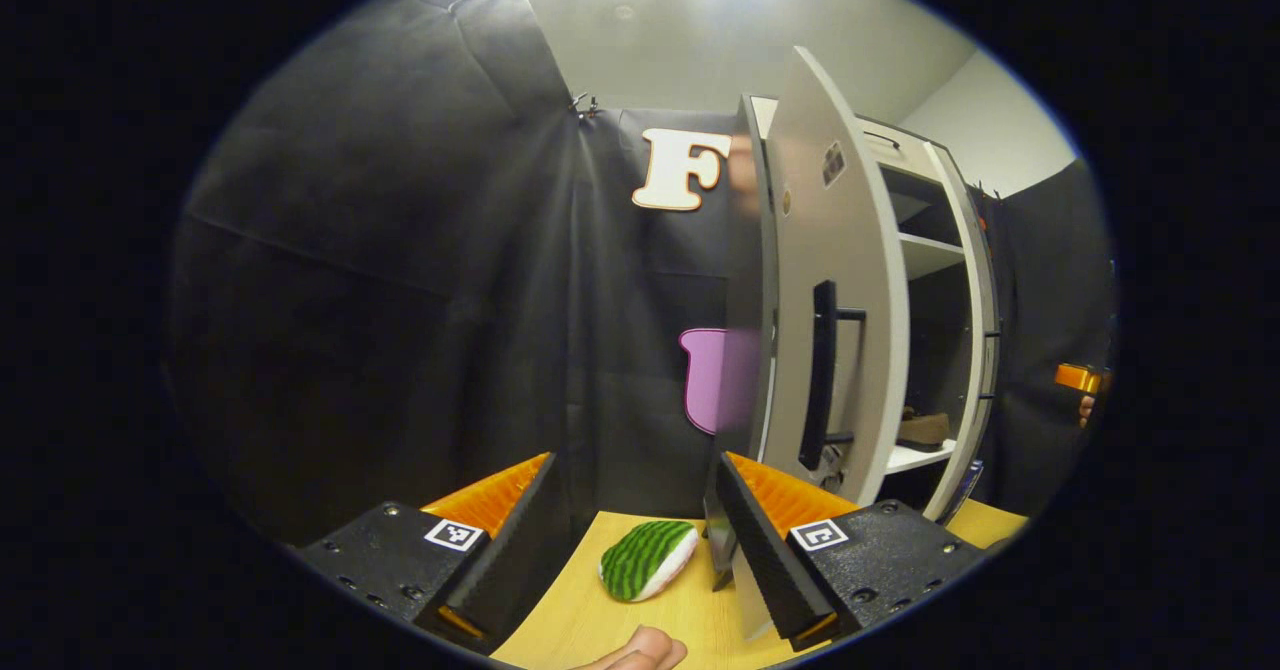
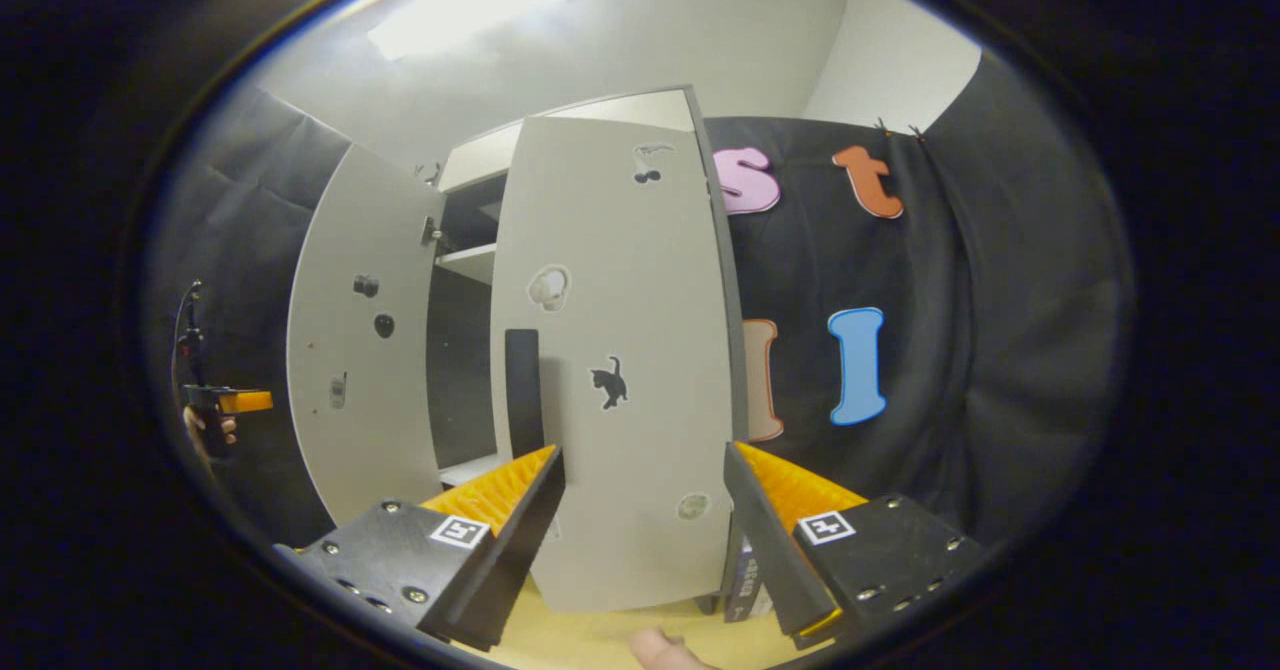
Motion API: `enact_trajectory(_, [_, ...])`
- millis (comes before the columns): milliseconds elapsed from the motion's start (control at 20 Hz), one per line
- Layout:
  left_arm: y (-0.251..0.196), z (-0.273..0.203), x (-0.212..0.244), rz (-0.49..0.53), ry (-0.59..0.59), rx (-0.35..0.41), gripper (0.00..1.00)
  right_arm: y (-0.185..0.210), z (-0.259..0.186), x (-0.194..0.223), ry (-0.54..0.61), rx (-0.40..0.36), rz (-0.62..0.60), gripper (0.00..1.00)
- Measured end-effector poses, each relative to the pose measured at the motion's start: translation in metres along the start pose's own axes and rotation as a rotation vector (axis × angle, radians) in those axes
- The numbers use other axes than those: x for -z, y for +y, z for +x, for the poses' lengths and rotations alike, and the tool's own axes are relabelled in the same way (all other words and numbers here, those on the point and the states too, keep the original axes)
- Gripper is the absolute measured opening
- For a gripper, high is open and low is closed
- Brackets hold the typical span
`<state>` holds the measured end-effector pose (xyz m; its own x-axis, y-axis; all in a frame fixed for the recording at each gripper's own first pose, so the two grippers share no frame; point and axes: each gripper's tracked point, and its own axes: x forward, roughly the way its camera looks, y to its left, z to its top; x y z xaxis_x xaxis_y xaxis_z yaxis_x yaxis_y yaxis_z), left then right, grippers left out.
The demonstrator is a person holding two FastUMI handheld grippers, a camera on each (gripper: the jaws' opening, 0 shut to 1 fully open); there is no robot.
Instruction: Grab one shoe with the right hand and put it into the shoe cabinet, grab the other shoe with the left hand and put it into the shoe cabinet; then close the right door with the right hand and the left door with the left hand.
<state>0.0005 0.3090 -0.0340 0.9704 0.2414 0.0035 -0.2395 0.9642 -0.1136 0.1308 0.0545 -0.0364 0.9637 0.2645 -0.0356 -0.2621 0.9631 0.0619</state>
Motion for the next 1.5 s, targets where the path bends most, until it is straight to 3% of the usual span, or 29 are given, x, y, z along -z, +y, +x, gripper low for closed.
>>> enact_trajectory(50, [0.001, 0.011, 0.003, -0.003, 0.022, 0.002, 0.99, 0.000, -0.005, -0.001, 0.006, 0.017, 0.004, 0.96])
enact_trajectory(150, [-0.003, 0.028, 0.007, 0.006, 0.054, 0.011, 0.93, 0.002, -0.018, -0.005, 0.009, 0.047, 0.002, 0.96])
enact_trajectory(200, [-0.007, 0.037, 0.004, 0.013, 0.054, 0.012, 0.96, 0.006, -0.026, -0.011, -0.008, 0.054, -0.004, 0.96])
enact_trajectory(250, [-0.011, 0.045, 0.001, 0.020, 0.053, 0.018, 0.93, 0.012, -0.033, -0.017, -0.029, 0.052, -0.015, 0.96])
enact_trajectory(400, [-0.018, 0.065, -0.016, 0.025, 0.016, -0.001, 0.99, 0.027, -0.056, -0.021, -0.041, 0.059, -0.018, 0.94])
enact_trajectory(450, [-0.024, 0.069, -0.024, 0.039, -0.005, 0.005, 0.96, 0.034, -0.064, -0.023, -0.045, 0.060, -0.020, 0.96])
enact_trajectory(650, [-0.058, 0.073, -0.029, 0.096, 0.016, 0.067, 0.93, 0.036, -0.090, -0.004, 0.035, 0.149, -0.009, 0.94])
enact_trajectory(750, [-0.063, 0.073, -0.031, 0.156, 0.041, 0.073, 0.90, 0.059, -0.096, 0.000, 0.061, 0.105, 0.006, 0.94])
enact_trajectory(900, [-0.075, 0.073, -0.029, 0.113, 0.078, 0.094, 0.87, 0.062, -0.102, -0.007, 0.046, 0.108, -0.030, 0.99])
enact_trajectory(1150, [-0.109, 0.071, -0.023, 0.098, 0.109, 0.162, 0.85, 0.072, -0.104, 0.005, 0.066, 0.104, -0.027, 0.96])
enact_trajectory(1350, [-0.107, 0.079, -0.031, 0.106, 0.075, 0.105, 0.87, 0.069, -0.101, 0.014, 0.087, 0.108, -0.058, 0.96])
enact_trajectory(1500, [-0.117, 0.082, -0.031, 0.095, 0.064, 0.131, 0.85, 0.070, -0.099, 0.019, 0.091, 0.094, -0.051, 0.96])
